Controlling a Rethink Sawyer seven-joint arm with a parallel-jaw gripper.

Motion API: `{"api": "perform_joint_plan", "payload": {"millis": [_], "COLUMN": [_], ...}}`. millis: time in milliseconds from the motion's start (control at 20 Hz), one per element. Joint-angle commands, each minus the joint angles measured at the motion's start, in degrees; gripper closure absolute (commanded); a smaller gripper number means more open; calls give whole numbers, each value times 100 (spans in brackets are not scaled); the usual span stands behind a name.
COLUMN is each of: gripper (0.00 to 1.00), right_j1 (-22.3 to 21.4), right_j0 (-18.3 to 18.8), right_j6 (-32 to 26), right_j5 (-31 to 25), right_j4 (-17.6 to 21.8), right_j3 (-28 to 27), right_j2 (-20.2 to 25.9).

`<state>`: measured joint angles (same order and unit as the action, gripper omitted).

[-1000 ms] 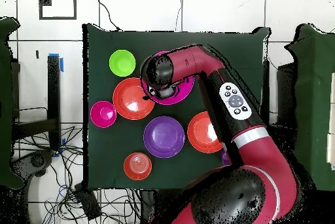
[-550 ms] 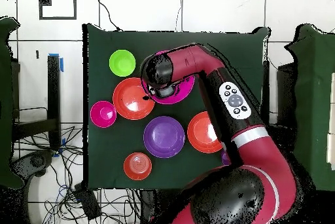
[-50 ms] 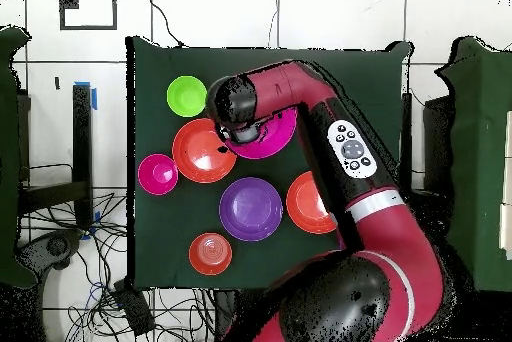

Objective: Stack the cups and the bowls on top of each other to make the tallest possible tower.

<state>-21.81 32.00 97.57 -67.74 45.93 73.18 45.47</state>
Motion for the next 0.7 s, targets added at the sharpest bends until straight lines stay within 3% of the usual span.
{"api": "perform_joint_plan", "payload": {"millis": [50,700], "gripper": [0,0], "right_j1": [118,73], "right_j0": [-247,-297], "right_j6": [-425,18], "right_j5": [188,573], "right_j4": [-140,-133], "right_j3": [-685,-777], "right_j2": [-160,-398]}}
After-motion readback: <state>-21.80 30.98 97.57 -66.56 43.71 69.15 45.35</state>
